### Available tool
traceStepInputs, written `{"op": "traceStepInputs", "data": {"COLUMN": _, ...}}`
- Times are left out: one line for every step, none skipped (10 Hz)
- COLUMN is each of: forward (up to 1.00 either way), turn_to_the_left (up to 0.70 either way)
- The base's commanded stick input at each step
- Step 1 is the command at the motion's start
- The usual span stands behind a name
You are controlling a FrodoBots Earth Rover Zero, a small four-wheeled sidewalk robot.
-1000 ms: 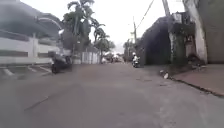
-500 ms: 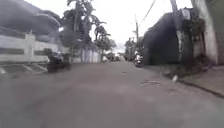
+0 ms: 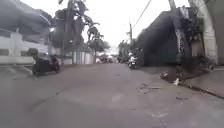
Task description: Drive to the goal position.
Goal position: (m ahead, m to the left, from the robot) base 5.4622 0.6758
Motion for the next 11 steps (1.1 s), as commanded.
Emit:
{"op": "traceStepInputs", "data": {"forward": 1.0, "turn_to_the_left": 0.0}}
{"op": "traceStepInputs", "data": {"forward": 1.0, "turn_to_the_left": 0.0}}
{"op": "traceStepInputs", "data": {"forward": 1.0, "turn_to_the_left": 0.0}}
{"op": "traceStepInputs", "data": {"forward": 1.0, "turn_to_the_left": 0.0}}
{"op": "traceStepInputs", "data": {"forward": 1.0, "turn_to_the_left": 0.0}}
{"op": "traceStepInputs", "data": {"forward": 1.0, "turn_to_the_left": 0.0}}
{"op": "traceStepInputs", "data": {"forward": 1.0, "turn_to_the_left": 0.0}}
{"op": "traceStepInputs", "data": {"forward": 1.0, "turn_to_the_left": 0.0}}
{"op": "traceStepInputs", "data": {"forward": 1.0, "turn_to_the_left": 0.0}}
{"op": "traceStepInputs", "data": {"forward": 1.0, "turn_to_the_left": 0.0}}
{"op": "traceStepInputs", "data": {"forward": 1.0, "turn_to_the_left": 0.0}}
